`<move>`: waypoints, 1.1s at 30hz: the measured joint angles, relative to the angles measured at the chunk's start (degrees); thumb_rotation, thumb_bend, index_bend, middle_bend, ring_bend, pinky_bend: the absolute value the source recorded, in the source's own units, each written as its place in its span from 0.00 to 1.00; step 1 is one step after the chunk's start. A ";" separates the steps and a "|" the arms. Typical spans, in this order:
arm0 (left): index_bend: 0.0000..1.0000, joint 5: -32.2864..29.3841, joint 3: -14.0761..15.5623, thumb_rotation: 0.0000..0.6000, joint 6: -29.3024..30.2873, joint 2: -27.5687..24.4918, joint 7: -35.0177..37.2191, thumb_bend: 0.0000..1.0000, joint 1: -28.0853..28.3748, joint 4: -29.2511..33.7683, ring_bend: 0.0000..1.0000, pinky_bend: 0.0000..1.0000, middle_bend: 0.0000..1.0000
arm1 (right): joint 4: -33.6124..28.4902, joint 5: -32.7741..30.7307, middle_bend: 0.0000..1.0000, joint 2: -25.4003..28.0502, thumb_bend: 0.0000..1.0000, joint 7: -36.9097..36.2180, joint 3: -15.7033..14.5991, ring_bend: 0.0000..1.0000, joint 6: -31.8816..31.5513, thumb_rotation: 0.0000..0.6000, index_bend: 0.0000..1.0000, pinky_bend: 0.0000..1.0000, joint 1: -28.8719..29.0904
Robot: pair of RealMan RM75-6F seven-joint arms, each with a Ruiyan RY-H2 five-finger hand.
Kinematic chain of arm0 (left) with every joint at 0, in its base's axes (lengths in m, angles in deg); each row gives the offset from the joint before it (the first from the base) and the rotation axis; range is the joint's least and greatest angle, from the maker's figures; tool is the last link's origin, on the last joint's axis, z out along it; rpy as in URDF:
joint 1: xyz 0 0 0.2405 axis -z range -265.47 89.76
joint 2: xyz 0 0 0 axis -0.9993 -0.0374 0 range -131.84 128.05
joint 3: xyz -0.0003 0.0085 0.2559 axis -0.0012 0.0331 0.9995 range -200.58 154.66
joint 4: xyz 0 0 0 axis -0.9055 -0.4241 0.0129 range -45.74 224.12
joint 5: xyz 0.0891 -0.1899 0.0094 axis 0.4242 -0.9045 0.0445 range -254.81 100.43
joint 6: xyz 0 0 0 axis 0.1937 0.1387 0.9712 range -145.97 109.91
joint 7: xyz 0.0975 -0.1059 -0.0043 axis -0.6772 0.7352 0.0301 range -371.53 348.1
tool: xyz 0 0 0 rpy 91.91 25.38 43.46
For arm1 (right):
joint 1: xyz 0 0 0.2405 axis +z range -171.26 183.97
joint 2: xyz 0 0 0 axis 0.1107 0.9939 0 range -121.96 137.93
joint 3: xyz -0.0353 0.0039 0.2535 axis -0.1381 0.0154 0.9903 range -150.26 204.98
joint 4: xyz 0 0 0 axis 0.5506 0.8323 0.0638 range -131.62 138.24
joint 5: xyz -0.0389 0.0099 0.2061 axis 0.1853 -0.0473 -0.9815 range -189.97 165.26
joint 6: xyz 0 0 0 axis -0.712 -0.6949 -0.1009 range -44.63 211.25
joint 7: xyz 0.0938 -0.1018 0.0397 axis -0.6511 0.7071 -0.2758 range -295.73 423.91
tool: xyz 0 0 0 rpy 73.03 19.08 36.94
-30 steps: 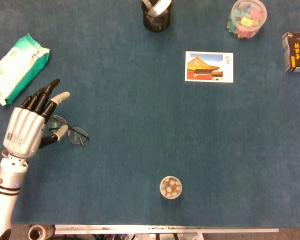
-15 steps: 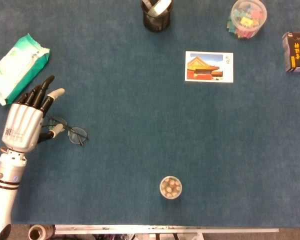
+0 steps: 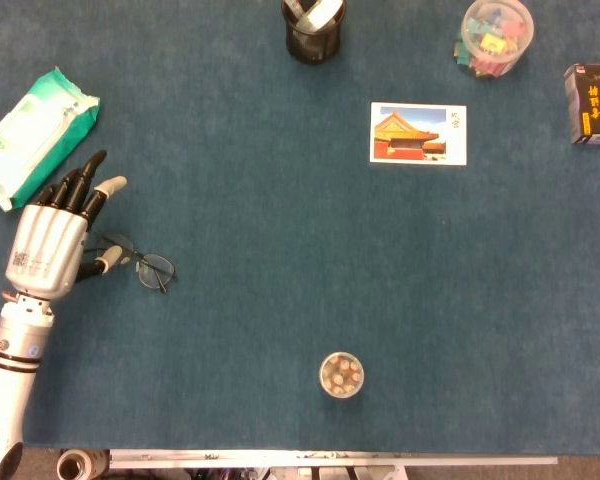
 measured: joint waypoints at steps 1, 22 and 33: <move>0.22 -0.04 0.06 1.00 -0.19 0.13 -0.06 0.00 0.05 -0.19 0.18 0.34 0.08 | -0.02 0.00 0.48 0.00 0.00 -0.01 0.00 0.40 0.00 1.00 0.66 0.69 0.00; 0.22 -0.64 1.33 1.00 -3.03 1.74 -2.42 0.00 0.71 -2.38 0.16 0.32 0.07 | -0.01 -0.06 0.48 0.21 0.00 -0.49 0.07 0.40 -0.22 1.00 0.66 0.69 -0.15; 0.22 2.68 1.45 1.00 6.54 -4.60 -1.25 0.00 -0.93 8.31 0.18 0.32 0.07 | 0.01 -0.10 0.48 -0.04 0.00 0.06 0.07 0.40 -0.01 1.00 0.66 0.69 -0.02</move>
